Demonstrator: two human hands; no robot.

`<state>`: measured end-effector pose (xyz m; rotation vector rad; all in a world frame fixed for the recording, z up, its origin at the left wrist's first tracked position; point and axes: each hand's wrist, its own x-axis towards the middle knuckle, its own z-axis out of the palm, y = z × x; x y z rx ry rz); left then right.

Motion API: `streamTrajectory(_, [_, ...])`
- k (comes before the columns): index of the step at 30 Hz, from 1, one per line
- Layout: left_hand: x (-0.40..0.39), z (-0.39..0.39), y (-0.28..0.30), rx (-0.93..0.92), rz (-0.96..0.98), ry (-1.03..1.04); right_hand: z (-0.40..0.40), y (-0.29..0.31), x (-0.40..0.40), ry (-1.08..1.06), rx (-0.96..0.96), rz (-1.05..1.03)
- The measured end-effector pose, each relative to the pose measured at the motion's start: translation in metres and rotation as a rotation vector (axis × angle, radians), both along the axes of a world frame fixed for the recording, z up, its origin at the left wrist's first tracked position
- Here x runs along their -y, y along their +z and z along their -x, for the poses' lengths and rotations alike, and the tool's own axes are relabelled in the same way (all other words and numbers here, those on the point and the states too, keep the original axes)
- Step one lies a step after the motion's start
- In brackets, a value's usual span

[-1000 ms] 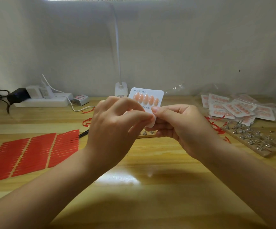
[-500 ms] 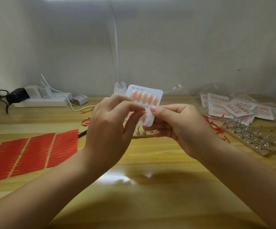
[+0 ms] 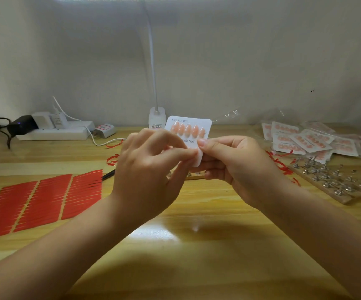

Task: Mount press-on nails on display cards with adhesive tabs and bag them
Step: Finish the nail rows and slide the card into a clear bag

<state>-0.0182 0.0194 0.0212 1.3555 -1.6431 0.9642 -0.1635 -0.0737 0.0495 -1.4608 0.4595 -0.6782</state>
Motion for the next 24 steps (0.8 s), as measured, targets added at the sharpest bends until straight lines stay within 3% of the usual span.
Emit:
streamTrajectory(3, [0.001, 0.0, -0.001, -0.029, -0.01, -0.024, 0.0, 0.0, 0.003, -0.028, -0.013, 0.019])
streamTrajectory(5, [0.003, 0.0, 0.0, -0.151, -0.008, -0.013, 0.001, 0.0, 0.006, -0.044, -0.031, 0.031])
streamTrajectory(8, [0.002, -0.002, 0.007, -0.585, -0.105, 0.01, 0.002, 0.001, 0.01, -0.044, -0.034, 0.029])
streamTrajectory(12, [0.003, -0.009, 0.015, -1.246, -0.376, -0.249, 0.001, 0.001, 0.012, -0.017, -0.025, 0.036])
streamTrajectory(17, [0.006, -0.009, 0.012, -1.261, -0.372, -0.283, 0.001, 0.001, 0.015, 0.043, -0.002, -0.026])
streamTrajectory(24, [0.006, -0.006, 0.008, -1.282, -0.347, -0.301, -0.001, -0.007, 0.02, 0.019, -0.025, 0.072])
